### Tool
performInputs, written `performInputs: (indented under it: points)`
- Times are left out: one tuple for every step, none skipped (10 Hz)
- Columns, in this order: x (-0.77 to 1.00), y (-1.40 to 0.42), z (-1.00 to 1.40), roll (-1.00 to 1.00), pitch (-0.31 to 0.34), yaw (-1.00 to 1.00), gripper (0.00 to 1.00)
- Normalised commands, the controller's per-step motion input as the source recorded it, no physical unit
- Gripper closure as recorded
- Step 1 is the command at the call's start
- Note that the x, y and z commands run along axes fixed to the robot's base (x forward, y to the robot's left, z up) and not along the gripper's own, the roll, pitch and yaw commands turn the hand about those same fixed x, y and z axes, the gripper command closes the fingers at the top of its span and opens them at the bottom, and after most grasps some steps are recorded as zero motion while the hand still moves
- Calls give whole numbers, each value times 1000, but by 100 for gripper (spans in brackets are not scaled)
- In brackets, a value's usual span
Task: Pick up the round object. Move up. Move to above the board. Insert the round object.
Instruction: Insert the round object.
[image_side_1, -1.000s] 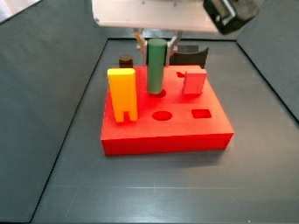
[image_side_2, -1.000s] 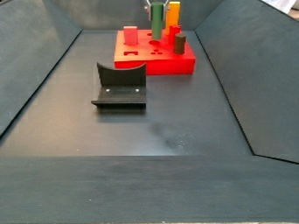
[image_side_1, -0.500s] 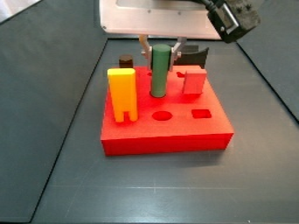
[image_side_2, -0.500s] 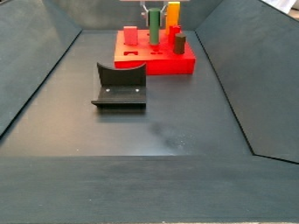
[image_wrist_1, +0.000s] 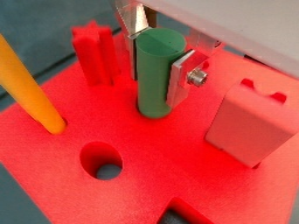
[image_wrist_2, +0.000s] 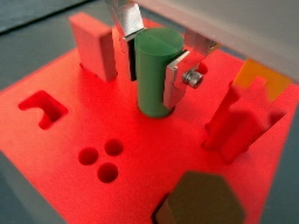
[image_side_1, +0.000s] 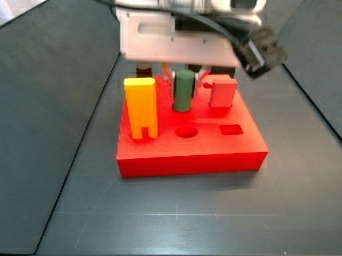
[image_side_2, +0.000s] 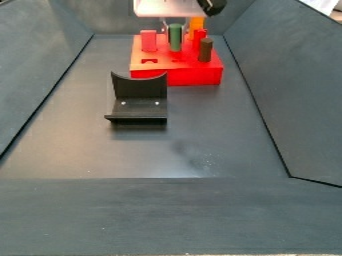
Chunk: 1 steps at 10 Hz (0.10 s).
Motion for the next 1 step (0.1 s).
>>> performInputs:
  points:
    - [0,17,0,0,0,0,100]
